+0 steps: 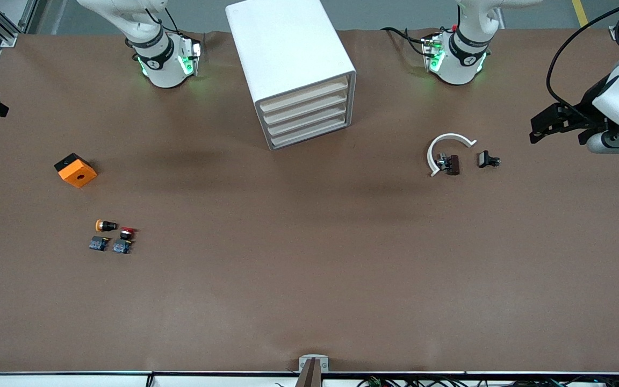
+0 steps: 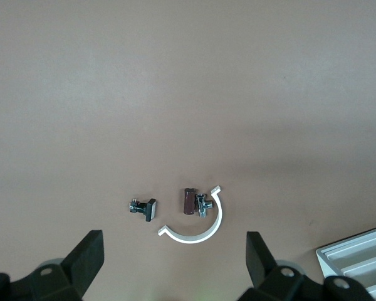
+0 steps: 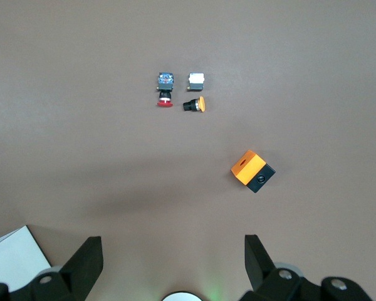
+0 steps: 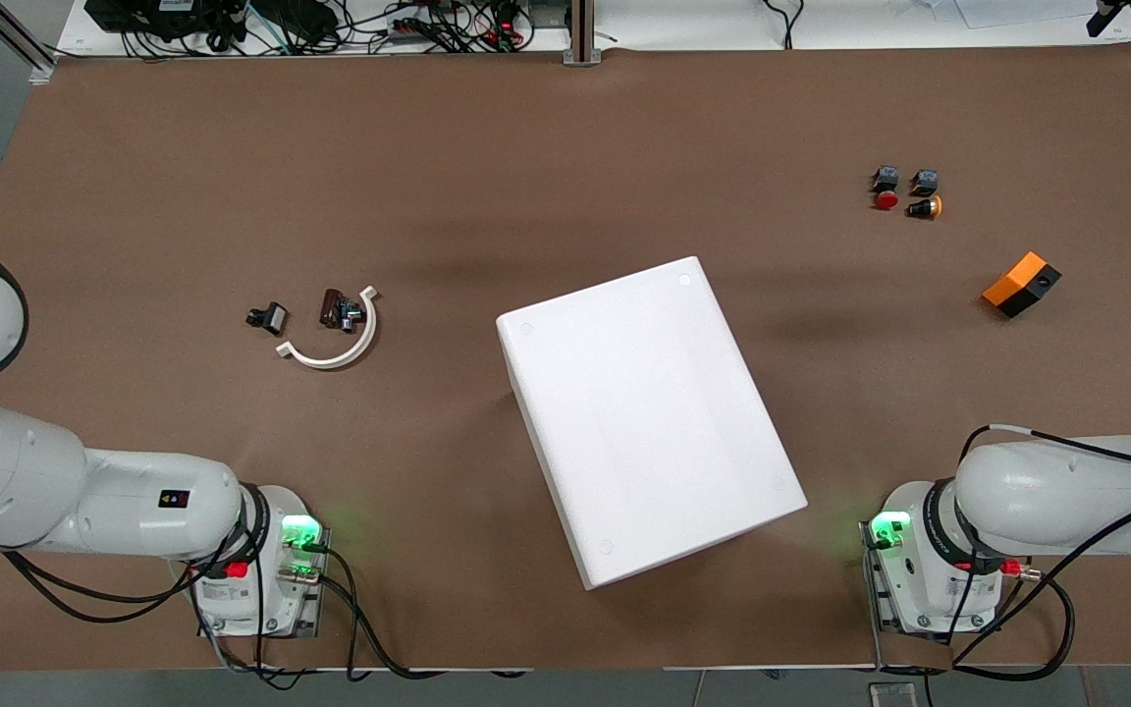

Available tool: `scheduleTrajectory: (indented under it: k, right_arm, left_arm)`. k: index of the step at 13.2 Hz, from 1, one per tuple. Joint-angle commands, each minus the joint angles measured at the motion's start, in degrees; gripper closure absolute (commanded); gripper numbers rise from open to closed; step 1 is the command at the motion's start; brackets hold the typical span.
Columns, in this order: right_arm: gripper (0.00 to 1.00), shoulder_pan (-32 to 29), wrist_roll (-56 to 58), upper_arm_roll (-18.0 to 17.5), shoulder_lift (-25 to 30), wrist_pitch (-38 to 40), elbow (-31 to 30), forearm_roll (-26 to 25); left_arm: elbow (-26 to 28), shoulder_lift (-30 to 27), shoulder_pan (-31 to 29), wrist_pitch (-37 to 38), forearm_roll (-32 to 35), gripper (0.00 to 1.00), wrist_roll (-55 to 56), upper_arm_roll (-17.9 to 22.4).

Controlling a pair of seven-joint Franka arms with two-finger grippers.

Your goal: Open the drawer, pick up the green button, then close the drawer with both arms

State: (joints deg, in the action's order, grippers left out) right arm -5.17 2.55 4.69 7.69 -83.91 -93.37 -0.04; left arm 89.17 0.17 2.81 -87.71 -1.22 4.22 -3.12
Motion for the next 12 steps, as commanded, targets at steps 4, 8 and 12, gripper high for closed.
scheduleTrajectory:
  k: [4,8,12]
  right_arm:
    - [0.0,-0.81,-0.61,-0.56,1.28,0.15,-1.12,0.47]
    - [0.0,-0.72,0.18,-0.64,1.1,1.37,-0.24,0.39]
    - [0.0,-0.63,-0.44,-0.64,-0.22,2.44,1.61,0.39]
  left_arm:
    - [-0.92,0.27,-0.44,0.78,1.13,0.0,0.17,-0.39]
    - [-0.66,1.94,-0.88,0.87,0.96,0.0,0.61,-0.3]
    - [-0.57,5.27,-0.97,1.31,0.7,0.0,0.79,-0.04]
